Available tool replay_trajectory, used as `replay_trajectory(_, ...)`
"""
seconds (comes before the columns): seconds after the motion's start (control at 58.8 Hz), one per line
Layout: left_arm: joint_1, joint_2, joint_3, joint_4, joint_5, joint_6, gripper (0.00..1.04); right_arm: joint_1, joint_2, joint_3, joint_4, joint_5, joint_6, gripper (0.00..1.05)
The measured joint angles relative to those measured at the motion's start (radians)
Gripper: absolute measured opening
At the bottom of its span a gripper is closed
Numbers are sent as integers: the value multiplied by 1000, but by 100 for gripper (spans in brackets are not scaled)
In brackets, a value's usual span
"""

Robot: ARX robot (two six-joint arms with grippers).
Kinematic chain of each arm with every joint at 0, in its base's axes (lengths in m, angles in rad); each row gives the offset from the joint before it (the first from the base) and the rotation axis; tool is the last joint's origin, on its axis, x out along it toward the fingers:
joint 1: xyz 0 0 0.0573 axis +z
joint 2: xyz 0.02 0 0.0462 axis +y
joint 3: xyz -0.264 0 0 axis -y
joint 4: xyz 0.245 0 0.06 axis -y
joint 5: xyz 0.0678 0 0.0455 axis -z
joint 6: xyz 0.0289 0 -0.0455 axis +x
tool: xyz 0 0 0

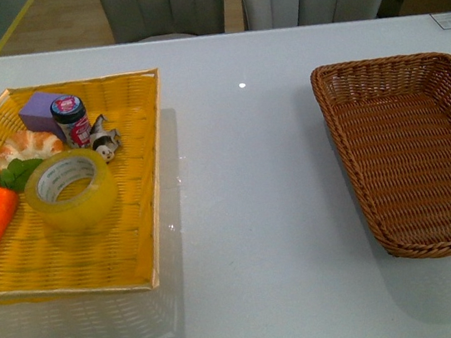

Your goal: Move tape to another basket

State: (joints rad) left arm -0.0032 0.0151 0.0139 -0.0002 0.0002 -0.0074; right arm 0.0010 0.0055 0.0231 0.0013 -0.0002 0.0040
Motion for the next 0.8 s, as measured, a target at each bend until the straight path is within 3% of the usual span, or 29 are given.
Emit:
replay_trajectory(0.663, 1, 2, 1, -2, 5, 0, 96, 0, 0, 0, 0, 0, 0, 96)
replay_trajectory(0.714, 46, 114, 92, -223, 163, -47, 96, 0, 0, 0, 0, 1, 0, 96)
replay_trajectory(0.799, 61, 333, 195, -357, 257, -69, 96, 0, 0, 0, 0, -1, 0, 96)
